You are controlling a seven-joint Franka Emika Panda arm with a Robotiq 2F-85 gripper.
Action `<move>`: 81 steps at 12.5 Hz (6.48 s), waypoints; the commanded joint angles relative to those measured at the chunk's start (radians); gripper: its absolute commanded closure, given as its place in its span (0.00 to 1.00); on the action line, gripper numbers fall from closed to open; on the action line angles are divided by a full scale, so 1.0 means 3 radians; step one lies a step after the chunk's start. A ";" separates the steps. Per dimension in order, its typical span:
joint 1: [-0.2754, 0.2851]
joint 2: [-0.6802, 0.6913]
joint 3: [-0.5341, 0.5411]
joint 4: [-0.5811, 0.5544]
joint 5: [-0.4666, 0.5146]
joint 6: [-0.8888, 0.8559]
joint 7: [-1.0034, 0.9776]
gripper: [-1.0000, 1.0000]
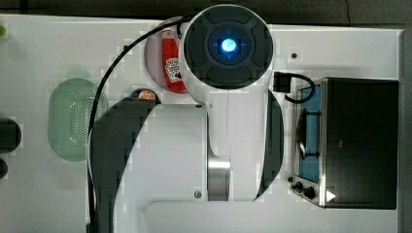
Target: Pick banana from table and place on oven.
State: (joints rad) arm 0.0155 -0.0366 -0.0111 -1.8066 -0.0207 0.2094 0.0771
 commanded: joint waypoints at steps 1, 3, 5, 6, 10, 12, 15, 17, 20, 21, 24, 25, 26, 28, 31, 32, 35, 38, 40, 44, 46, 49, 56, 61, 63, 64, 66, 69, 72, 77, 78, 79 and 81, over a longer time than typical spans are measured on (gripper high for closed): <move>-0.0092 -0.1586 -0.0116 -0.0990 -0.0029 -0.0543 0.0271 0.21; -0.0091 -0.1585 -0.0116 -0.0991 -0.0029 -0.0543 0.0271 0.00; -0.0091 -0.1575 -0.0116 -0.0994 -0.0029 -0.0541 0.0271 0.00; -0.0091 -0.1552 -0.0116 -0.1008 -0.0029 -0.0539 0.0271 0.00; -0.0091 -0.1321 -0.0116 -0.1290 -0.0029 -0.0124 0.0271 0.00; -0.0091 -0.1116 -0.0116 -0.1500 -0.0029 0.0301 0.0271 0.00; -0.0094 -0.0708 -0.0121 -0.1769 -0.0029 0.0980 0.0271 0.00; -0.0098 -0.0412 -0.0131 -0.1913 -0.0029 0.1399 0.0270 0.00; -0.0099 0.0022 -0.0171 -0.2059 -0.0029 0.1981 0.0262 0.00; -0.0100 0.0164 -0.0188 -0.2088 -0.0029 0.2127 0.0262 0.00; -0.0101 0.0584 -0.0217 -0.2110 -0.0029 0.2546 0.0262 0.00; -0.0103 0.0717 -0.0218 -0.2113 -0.0029 0.2679 0.0262 0.00; -0.0104 0.0844 -0.0218 -0.2118 -0.0029 0.2820 0.0262 0.00; -0.0105 0.1079 -0.0218 -0.2139 -0.0029 0.3093 0.0262 0.00; -0.0110 0.1314 -0.0218 -0.2182 -0.0029 0.3458 0.0262 0.04; -0.0110 0.1348 -0.0214 -0.2202 -0.0028 0.3583 0.0262 0.15; -0.0110 0.1354 -0.0210 -0.2236 -0.0028 0.3702 0.0262 0.52; -0.0109 0.1262 -0.0201 -0.2238 -0.0024 0.3693 0.0274 0.74; -0.0105 0.0998 -0.0186 -0.2231 -0.0022 0.3589 0.0280 0.74; -0.0084 0.0067 -0.0133 -0.2017 -0.0021 0.2363 0.0279 0.74; -0.0081 -0.0332 -0.0113 -0.1747 -0.0020 0.1653 0.0280 0.74; -0.0083 -0.0621 -0.0120 -0.1233 -0.0020 0.0783 0.0280 0.74; -0.0214 -0.0359 -0.0689 -0.0267 -0.0128 0.0038 -0.0381 0.74; -0.0253 0.0145 -0.1435 -0.0009 -0.0188 0.0236 -0.1534 0.74; -0.0271 0.0318 -0.1687 -0.0020 -0.0189 0.0606 -0.1907 0.74; -0.0276 0.0418 -0.1793 -0.0025 -0.0184 0.0743 -0.2061 0.74; -0.0295 0.0633 -0.1953 -0.0029 -0.0050 0.0804 -0.2300 0.74; -0.0362 0.0902 -0.2050 -0.0035 0.0418 0.0908 -0.2528 0.74; -0.0394 0.1032 -0.2063 -0.0055 0.0426 0.1031 -0.2562 0.60; -0.0399 0.1017 -0.2081 -0.0109 0.0423 0.1029 -0.2569 0.04; -0.0384 0.0965 -0.2077 -0.0077 0.0409 0.1010 -0.2611 0.00; -0.0351 0.0881 -0.2076 -0.0027 0.0358 0.0982 -0.2635 0.00; -0.0250 0.0654 -0.2039 0.0081 0.0278 0.0801 -0.2636 0.00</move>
State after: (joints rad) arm -0.0749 0.2247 -0.6230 -1.8477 0.0759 0.4521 -0.6802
